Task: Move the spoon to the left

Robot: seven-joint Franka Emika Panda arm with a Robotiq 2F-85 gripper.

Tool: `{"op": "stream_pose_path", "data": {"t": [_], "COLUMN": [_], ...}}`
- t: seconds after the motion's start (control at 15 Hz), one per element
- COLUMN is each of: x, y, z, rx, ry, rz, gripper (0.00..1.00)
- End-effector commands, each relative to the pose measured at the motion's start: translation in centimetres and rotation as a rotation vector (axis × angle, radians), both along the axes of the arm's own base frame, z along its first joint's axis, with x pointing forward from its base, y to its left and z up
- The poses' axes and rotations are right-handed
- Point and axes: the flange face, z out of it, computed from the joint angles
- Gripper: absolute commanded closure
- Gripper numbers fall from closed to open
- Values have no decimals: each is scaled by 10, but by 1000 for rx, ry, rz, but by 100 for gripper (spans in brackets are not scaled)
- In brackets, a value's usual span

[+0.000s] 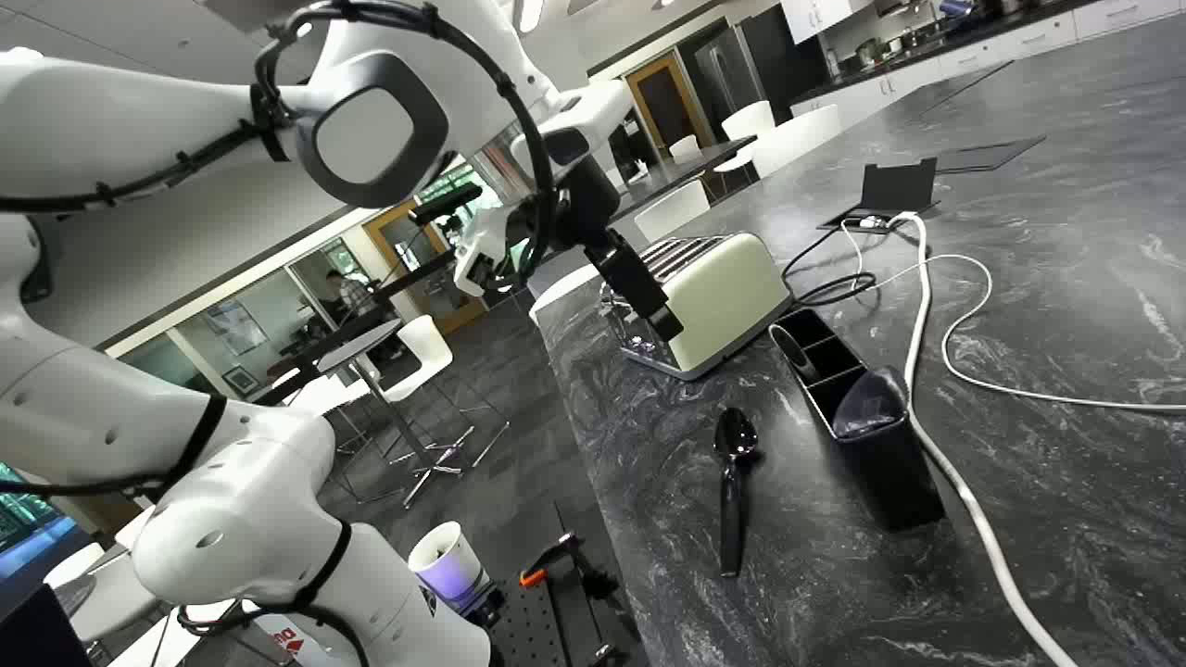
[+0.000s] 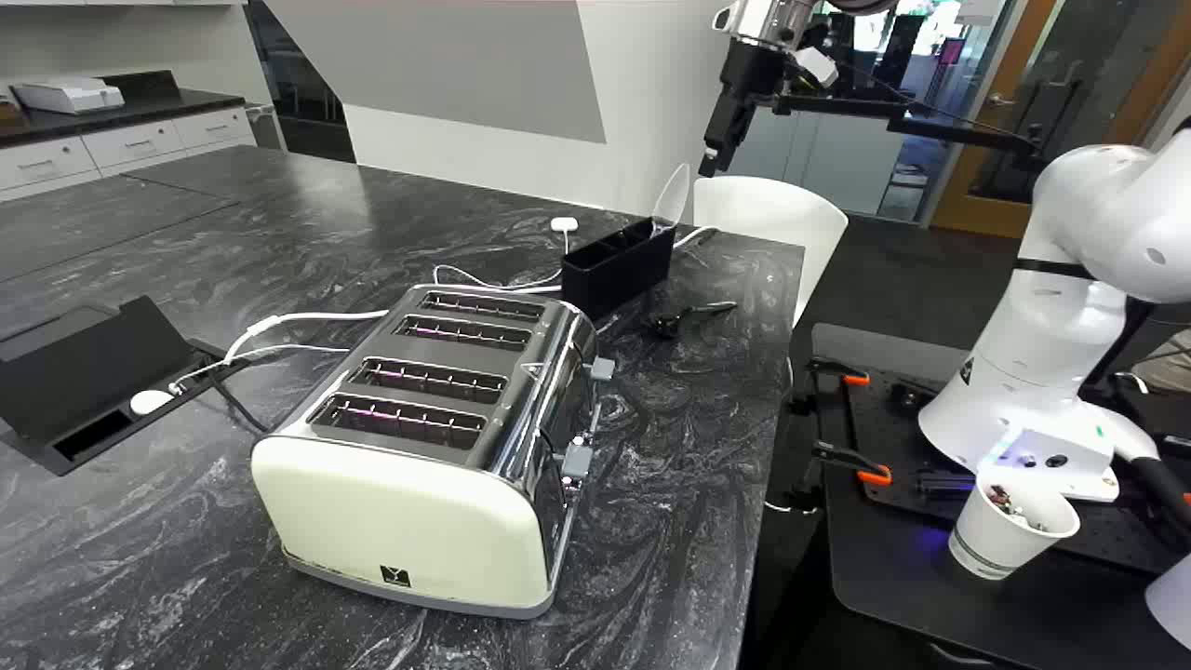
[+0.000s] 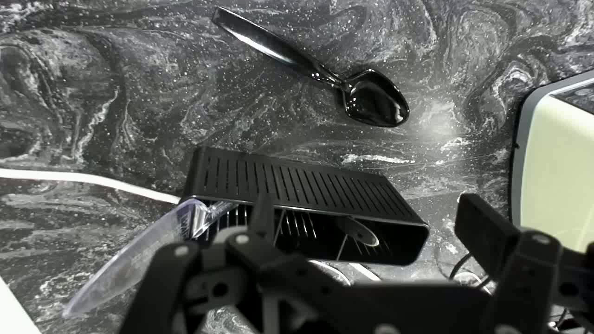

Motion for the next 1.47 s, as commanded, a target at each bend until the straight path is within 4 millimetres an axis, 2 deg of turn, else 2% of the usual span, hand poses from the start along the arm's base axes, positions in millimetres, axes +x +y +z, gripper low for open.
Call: {"op": "stream_pose_path", "data": {"t": [0.0, 0.53, 0.73, 1.0, 1.4], "x": [0, 0, 0, -3, -10], "y": [0, 0, 8, 14, 15], "z": [1, 1, -10, -41, -99], "rx": [0, 0, -40, -75, -158], "ry": [1, 1, 8, 32, 91], "rz": [0, 0, 162, 377, 674], "gripper": [0, 0, 0, 0, 0]}}
